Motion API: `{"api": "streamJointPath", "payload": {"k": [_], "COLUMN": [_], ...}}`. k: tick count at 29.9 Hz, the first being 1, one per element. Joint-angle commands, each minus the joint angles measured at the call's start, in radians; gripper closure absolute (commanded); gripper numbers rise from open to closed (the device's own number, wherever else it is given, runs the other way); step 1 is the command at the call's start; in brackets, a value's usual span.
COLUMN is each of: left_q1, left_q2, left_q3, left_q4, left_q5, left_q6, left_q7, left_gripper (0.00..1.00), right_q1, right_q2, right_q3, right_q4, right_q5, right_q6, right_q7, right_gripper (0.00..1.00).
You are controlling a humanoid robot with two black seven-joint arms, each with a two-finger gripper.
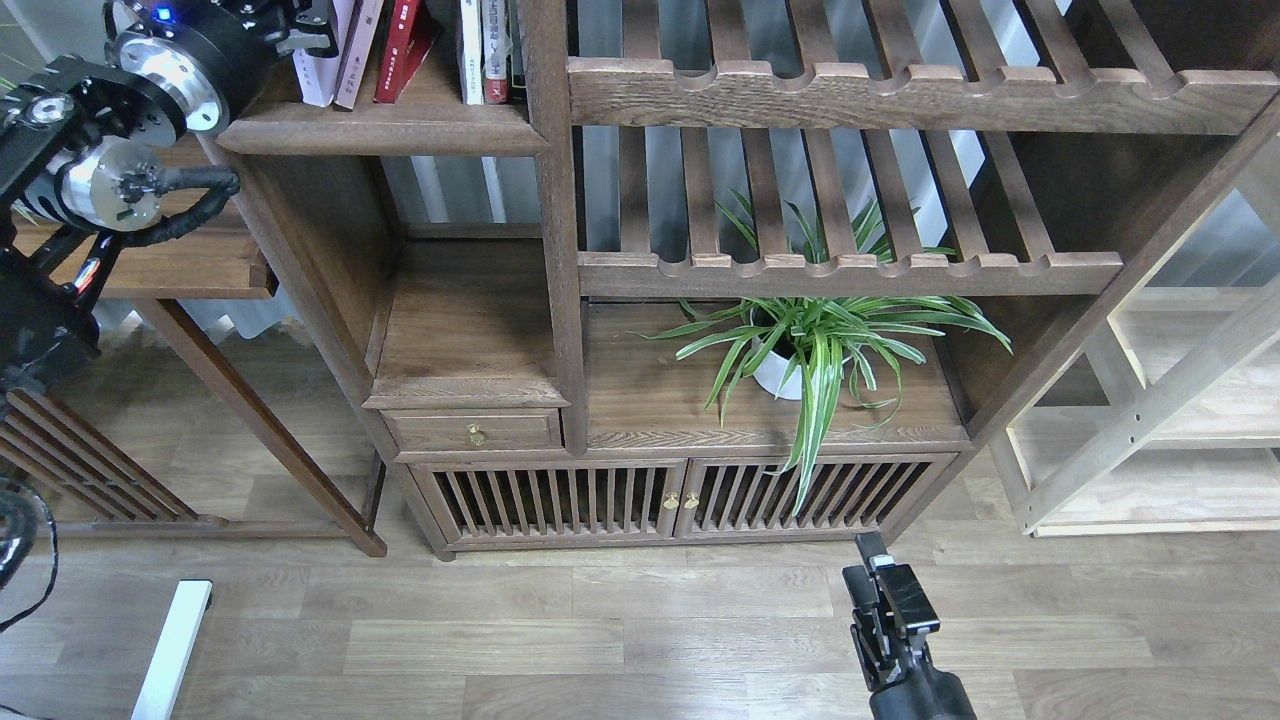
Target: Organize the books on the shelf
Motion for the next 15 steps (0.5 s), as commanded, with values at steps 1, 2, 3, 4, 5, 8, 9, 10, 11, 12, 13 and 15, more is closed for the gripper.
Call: {"api": "streamJointPath", "payload": {"k": [1, 2, 3, 4, 5, 8, 9, 10, 11, 12, 13, 15], "left_q1": [-0.010, -0.012, -0.013, -0.018, -0.020, -0.026, -0.030, -0.032, -0.033, -0.035, -0.033, -0.033], "left_q2": [0.000, -0.002, -0.003, -0.003, -0.006, -0.015, -0.015, -0.017, -0.017, -0.015, -0.015, -0.017], "left_q3": [0.004, 0.004, 0.006, 0.006, 0.005, 0.004, 0.004, 0.004, 0.003, 0.003, 0.003, 0.003], "left_q4": [0.000, 0.000, 0.000, -0.001, -0.003, -0.003, -0.003, -0.004, -0.004, -0.004, -0.006, -0.009], "left_q5": [0.000, 0.000, 0.000, 0.000, -0.001, 0.000, -0.001, -0.002, 0.000, -0.001, 0.000, -0.002], "left_q6": [0.003, 0.005, 0.005, 0.003, 0.005, 0.002, 0.002, 0.002, 0.003, 0.003, 0.003, 0.003], "left_q7": [0.005, 0.005, 0.005, 0.005, 0.005, 0.002, 0.002, 0.002, 0.002, 0.002, 0.003, 0.003], "left_gripper": [0.68, 0.65, 0.64, 0.63, 0.62, 0.58, 0.57, 0.56, 0.55, 0.55, 0.55, 0.53], "right_q1": [0.000, 0.000, 0.001, 0.000, 0.000, 0.002, 0.002, 0.002, 0.002, 0.002, 0.002, 0.002], "right_q2": [0.002, 0.002, 0.002, 0.002, 0.002, 0.002, 0.002, 0.002, 0.002, 0.002, 0.003, 0.002], "right_q3": [-0.002, -0.002, -0.003, -0.005, -0.006, -0.011, -0.011, -0.012, -0.012, -0.012, -0.012, -0.014], "right_q4": [0.000, 0.000, 0.000, 0.000, 0.000, 0.000, 0.000, 0.000, 0.000, 0.000, 0.000, 0.000], "right_q5": [0.000, 0.000, 0.000, 0.000, 0.000, 0.000, 0.000, 0.000, 0.000, 0.000, 0.000, 0.000], "right_q6": [0.000, 0.000, 0.000, 0.000, 0.000, 0.000, 0.000, 0.000, 0.000, 0.000, 0.000, 0.000], "right_q7": [0.000, 0.000, -0.002, -0.002, -0.002, 0.000, 0.000, 0.000, 0.000, 0.000, 0.000, 0.000], "right_gripper": [0.35, 0.35, 0.35, 0.35, 0.35, 0.34, 0.32, 0.32, 0.30, 0.29, 0.27, 0.25]}}
